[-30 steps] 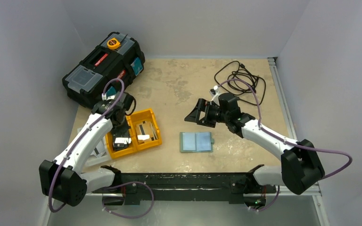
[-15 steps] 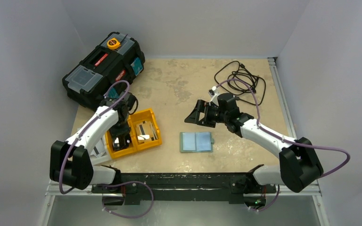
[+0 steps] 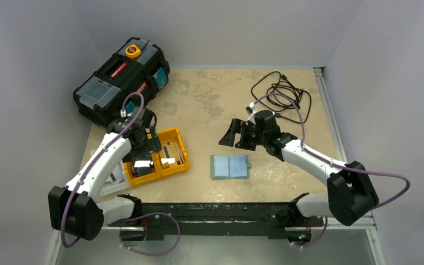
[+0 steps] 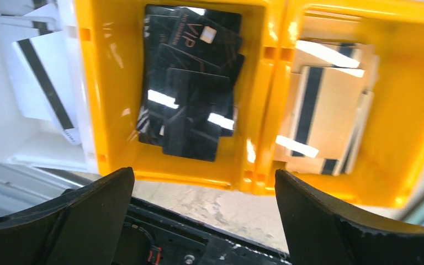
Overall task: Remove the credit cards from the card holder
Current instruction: Place the credit card in the storage box.
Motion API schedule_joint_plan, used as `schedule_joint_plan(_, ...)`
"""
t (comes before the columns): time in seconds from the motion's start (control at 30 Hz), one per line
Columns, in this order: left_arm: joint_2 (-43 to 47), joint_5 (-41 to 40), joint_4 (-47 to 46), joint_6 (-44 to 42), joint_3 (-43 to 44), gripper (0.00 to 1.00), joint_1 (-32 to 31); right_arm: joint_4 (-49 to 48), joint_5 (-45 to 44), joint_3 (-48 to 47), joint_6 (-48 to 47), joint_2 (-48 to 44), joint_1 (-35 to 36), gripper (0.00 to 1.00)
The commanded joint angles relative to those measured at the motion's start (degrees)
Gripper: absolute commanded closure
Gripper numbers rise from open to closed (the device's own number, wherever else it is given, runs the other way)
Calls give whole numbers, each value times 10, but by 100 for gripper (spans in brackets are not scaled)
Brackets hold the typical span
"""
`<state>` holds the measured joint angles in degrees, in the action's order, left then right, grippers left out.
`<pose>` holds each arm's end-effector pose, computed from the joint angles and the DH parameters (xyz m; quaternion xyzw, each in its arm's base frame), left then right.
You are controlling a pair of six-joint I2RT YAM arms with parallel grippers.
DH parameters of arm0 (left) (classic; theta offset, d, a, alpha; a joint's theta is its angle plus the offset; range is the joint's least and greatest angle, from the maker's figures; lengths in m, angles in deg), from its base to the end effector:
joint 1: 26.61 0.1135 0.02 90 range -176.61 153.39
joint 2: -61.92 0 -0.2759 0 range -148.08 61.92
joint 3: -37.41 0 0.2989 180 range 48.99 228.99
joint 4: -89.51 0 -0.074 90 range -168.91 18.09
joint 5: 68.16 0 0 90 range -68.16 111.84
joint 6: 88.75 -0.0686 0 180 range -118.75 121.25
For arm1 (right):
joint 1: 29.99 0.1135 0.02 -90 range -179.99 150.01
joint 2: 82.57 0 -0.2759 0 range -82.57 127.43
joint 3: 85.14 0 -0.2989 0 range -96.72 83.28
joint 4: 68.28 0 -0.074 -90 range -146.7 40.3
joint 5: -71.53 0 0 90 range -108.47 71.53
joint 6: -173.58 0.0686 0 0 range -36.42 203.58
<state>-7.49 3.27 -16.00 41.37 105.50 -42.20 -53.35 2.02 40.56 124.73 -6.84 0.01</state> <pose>0.2523 -0.0477 0.2301 -0.2275 0.9528 0.0846 0.1826 0.2838 0.1916 0.1897 0.0054 0.8818 0.3874 0.2688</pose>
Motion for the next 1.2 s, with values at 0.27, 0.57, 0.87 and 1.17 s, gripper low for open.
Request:
schedule_joint_plan(0.27,23,225,-140,-4,40,2,-127,87,-143,8,-24,-41,8,1)
schedule_joint_plan(0.57,-107,329,-278,52,41,28,-236,128,-203,37,-2,-70,26,12)
schedule_joint_plan(0.87,-210,363,-345,73,32,37,-269,142,-240,68,23,-71,28,19)
schedule_joint_plan(1.17,-268,380,-375,78,20,39,-275,142,-256,92,37,-71,28,50)
